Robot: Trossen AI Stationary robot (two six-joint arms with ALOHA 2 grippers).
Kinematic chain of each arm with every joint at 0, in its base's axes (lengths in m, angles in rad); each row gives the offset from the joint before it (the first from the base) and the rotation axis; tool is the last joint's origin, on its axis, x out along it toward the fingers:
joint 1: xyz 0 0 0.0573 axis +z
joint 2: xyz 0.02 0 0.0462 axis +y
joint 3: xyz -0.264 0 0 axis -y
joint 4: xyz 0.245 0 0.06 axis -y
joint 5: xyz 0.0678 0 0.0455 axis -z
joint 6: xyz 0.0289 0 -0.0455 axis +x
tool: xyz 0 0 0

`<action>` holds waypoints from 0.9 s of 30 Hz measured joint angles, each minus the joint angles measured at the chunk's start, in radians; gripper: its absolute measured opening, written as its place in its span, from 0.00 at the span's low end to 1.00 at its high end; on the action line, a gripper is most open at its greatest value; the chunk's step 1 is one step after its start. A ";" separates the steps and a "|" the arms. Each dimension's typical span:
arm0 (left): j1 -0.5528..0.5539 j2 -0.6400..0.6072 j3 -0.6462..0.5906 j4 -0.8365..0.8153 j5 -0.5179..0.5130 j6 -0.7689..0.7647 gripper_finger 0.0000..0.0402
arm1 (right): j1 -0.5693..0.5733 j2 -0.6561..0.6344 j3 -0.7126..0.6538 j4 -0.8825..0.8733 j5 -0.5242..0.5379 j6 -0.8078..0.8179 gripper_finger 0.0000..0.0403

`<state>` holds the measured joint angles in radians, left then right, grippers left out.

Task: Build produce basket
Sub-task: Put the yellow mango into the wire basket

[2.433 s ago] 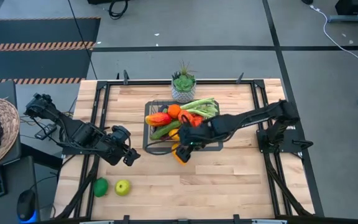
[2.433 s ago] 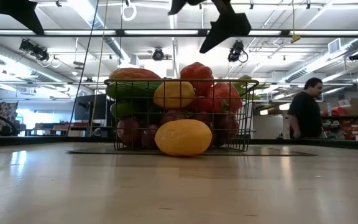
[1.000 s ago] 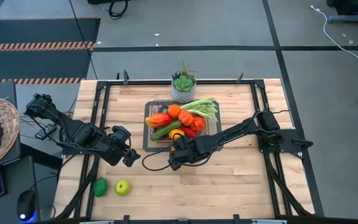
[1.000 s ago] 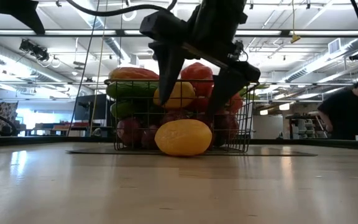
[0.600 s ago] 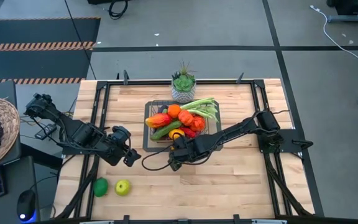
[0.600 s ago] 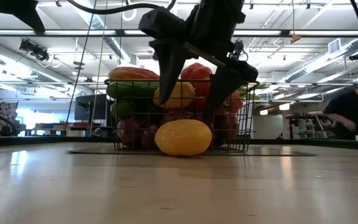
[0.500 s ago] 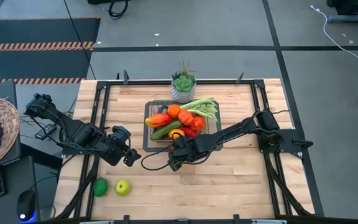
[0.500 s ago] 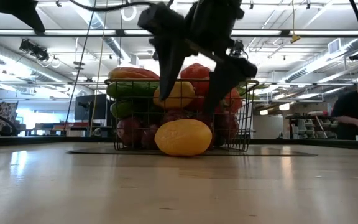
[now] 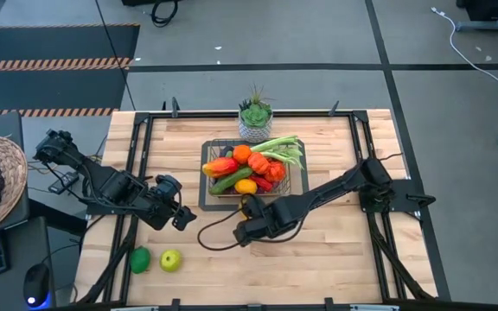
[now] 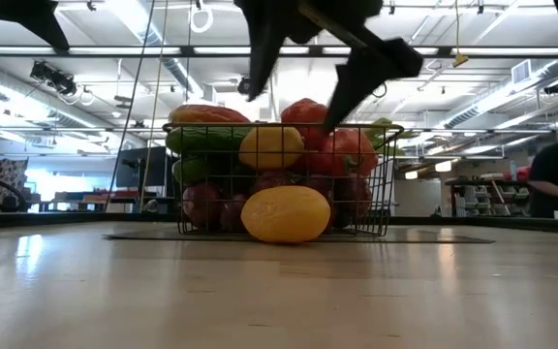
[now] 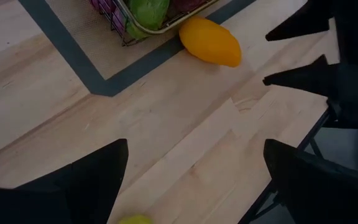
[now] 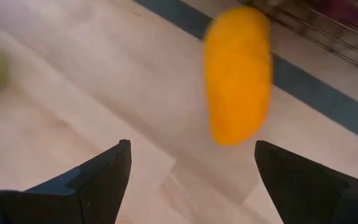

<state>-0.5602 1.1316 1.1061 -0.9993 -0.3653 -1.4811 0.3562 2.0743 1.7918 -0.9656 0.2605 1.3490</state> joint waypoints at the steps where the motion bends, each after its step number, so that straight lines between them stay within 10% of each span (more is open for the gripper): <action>1: 0.000 0.000 0.000 0.000 0.000 0.000 0.95 | 0.002 0.002 -0.007 -0.011 0.007 0.014 0.85; 27: -0.018 0.000 0.000 0.000 0.049 0.053 0.95 | 0.113 0.003 -0.296 0.279 0.359 0.135 0.85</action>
<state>-0.5781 1.1320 1.1061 -0.9997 -0.3167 -1.4279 0.4694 2.0777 1.4957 -0.6862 0.6197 1.4840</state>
